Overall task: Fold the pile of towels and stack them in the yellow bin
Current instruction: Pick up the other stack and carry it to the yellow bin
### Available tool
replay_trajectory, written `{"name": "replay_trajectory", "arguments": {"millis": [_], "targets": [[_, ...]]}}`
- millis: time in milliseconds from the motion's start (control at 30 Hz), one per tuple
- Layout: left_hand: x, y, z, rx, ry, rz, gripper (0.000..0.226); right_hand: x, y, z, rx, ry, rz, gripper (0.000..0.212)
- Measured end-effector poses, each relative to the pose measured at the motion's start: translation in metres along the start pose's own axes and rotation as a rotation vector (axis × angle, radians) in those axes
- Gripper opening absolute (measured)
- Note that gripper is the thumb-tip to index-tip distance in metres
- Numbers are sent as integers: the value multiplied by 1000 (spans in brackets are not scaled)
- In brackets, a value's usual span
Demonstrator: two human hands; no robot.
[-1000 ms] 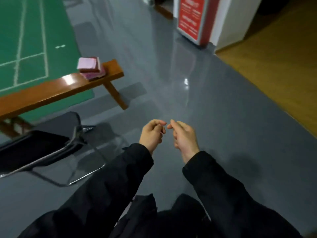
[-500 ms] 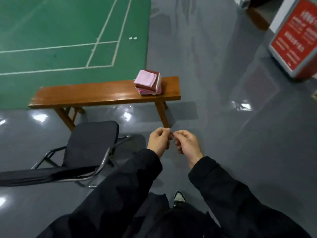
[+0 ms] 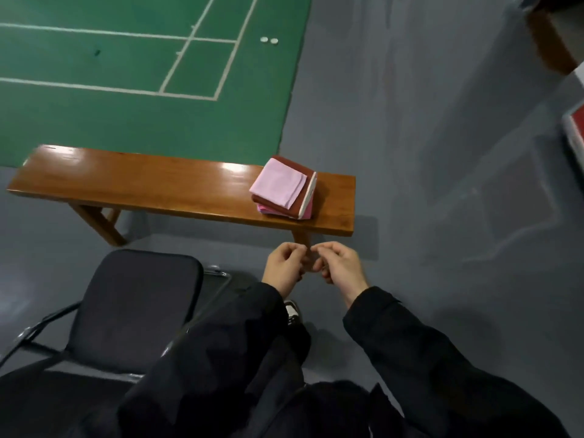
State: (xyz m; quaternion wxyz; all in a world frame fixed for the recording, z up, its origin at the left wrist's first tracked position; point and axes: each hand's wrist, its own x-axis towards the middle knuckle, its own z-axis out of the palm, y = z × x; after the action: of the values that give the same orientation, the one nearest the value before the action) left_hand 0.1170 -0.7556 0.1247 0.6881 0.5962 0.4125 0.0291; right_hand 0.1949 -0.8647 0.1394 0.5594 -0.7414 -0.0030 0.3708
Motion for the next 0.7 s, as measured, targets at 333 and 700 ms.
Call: {"name": "replay_trajectory", "arguments": {"millis": [333,700], "targets": [[263,69,-59,402,214,126,78,243,-38,31,16,-8,36,44],[415,-3,-50,465,199,-162,75,427,26,51,-415,-24,39,84]]}}
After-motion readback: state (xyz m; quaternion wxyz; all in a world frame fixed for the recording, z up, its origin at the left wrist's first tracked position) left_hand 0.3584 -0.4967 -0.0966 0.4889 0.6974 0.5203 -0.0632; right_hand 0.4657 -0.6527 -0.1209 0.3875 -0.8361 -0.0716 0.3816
